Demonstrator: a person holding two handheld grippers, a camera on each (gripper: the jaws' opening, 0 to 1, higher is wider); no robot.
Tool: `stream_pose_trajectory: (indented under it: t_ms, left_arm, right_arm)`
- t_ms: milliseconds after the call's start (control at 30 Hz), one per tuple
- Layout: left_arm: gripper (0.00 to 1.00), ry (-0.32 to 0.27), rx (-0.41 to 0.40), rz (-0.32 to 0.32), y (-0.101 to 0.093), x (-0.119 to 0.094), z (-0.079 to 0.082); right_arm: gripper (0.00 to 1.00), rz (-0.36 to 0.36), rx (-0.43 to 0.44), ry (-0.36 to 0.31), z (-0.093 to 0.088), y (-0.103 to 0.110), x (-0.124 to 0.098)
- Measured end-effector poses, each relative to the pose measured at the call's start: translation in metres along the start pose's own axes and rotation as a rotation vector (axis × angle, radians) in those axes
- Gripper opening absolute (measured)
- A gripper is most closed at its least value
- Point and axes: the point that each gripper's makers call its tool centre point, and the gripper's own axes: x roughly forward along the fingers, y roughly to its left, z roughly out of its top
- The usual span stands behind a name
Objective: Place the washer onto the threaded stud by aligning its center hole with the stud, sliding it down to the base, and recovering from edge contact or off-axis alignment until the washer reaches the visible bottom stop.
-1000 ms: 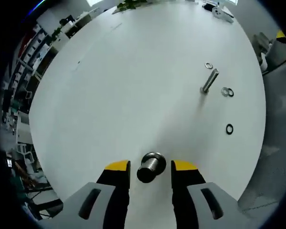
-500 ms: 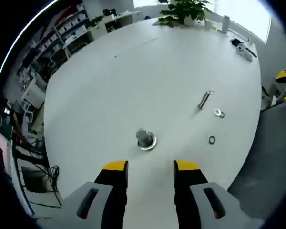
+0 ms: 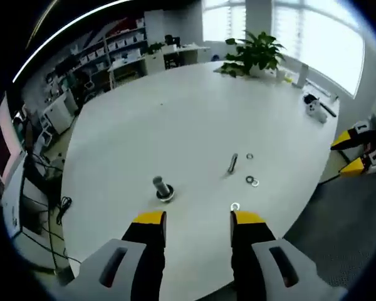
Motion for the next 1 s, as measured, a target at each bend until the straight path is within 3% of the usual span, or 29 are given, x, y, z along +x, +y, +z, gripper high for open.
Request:
stream_pose_trajectory:
  t_ms: [167, 300, 367, 400, 433, 500, 533, 600, 700, 733, 767, 800, 900, 1000]
  left_arm:
    - [0.39, -0.059, -0.009, -0.024, -0.018, -0.019, -0.002]
    - [0.39, -0.060, 0.012, -0.039, -0.019, -0.026, -0.025]
    - [0.32, -0.054, 0.036, -0.039, -0.018, -0.029, -0.034]
    - [0.26, -0.083, 0.075, -0.032, -0.014, -0.033, -0.033]
    - [0.23, -0.098, 0.058, -0.030, -0.013, -0.036, -0.033]
    - [0.32, -0.153, -0.057, -0.071, -0.015, -0.037, -0.027]
    - [0.39, -0.135, -0.072, -0.079, -0.012, -0.038, -0.029]
    - [0.39, -0.149, -0.018, -0.046, -0.003, -0.044, -0.027]
    - [0.38, -0.231, -0.107, -0.076, -0.006, -0.044, -0.022]
    - [0.38, -0.228, -0.112, -0.088, -0.009, -0.040, -0.024]
    - [0.38, -0.145, -0.055, -0.106, -0.016, -0.036, -0.034]
    - [0.38, -0.138, -0.009, -0.110, -0.019, -0.035, -0.034]
    - [0.37, -0.186, 0.010, -0.147, -0.032, -0.037, -0.025]
    - [0.38, -0.179, 0.021, -0.176, -0.039, -0.037, -0.027]
  right_arm:
    - [0.30, -0.026, 0.042, 0.034, -0.009, -0.008, 0.001]
    - [0.30, -0.040, 0.033, 0.055, -0.013, -0.008, 0.001]
    - [0.30, -0.042, 0.026, 0.061, -0.014, -0.009, 0.001]
    - [0.30, -0.045, 0.025, 0.063, -0.014, -0.009, 0.001]
    - [0.30, -0.047, 0.025, 0.063, -0.014, -0.010, 0.001]
    - [0.31, -0.058, 0.036, 0.076, -0.017, -0.012, 0.002]
    - [0.31, -0.056, 0.041, 0.086, -0.019, -0.011, 0.002]
    - [0.31, -0.064, 0.029, 0.095, -0.021, -0.013, 0.002]
    - [0.31, -0.073, 0.057, 0.107, -0.023, -0.015, 0.002]
    - [0.31, -0.074, 0.058, 0.111, -0.024, -0.015, 0.002]
    - [0.31, -0.076, 0.065, 0.121, -0.027, -0.014, 0.003]
    - [0.31, -0.071, 0.062, 0.133, -0.029, -0.012, 0.004]
    - [0.31, -0.077, 0.037, 0.143, -0.029, -0.013, 0.004]
    - [0.32, -0.090, 0.070, 0.149, -0.032, -0.015, 0.003]
